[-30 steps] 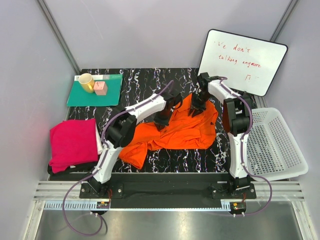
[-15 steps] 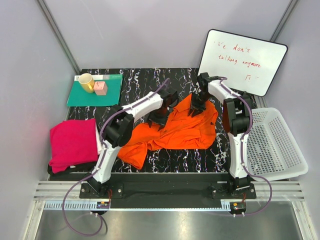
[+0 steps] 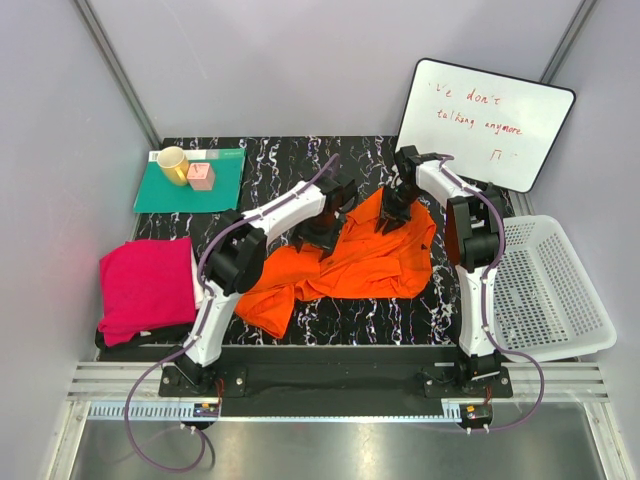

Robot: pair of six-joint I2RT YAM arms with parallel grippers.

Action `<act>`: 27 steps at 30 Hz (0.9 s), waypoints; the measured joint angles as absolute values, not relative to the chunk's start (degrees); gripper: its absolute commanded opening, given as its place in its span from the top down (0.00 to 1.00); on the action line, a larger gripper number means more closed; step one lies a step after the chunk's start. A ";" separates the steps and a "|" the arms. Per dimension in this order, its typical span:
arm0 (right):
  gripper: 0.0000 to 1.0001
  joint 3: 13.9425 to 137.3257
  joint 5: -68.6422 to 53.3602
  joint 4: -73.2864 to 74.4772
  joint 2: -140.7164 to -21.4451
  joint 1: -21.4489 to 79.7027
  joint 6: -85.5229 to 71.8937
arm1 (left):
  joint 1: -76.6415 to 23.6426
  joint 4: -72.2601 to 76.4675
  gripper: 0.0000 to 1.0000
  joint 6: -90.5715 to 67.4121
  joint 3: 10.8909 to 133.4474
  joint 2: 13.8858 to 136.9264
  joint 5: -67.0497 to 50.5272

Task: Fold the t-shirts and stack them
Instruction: Flatten out the tshirt

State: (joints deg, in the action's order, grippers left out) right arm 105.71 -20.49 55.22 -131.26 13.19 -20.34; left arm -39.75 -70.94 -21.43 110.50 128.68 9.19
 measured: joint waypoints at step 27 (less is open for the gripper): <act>0.67 103.57 -20.71 54.52 -131.26 13.19 -20.38 | -40.51 -71.00 1.00 -21.04 111.83 133.78 8.47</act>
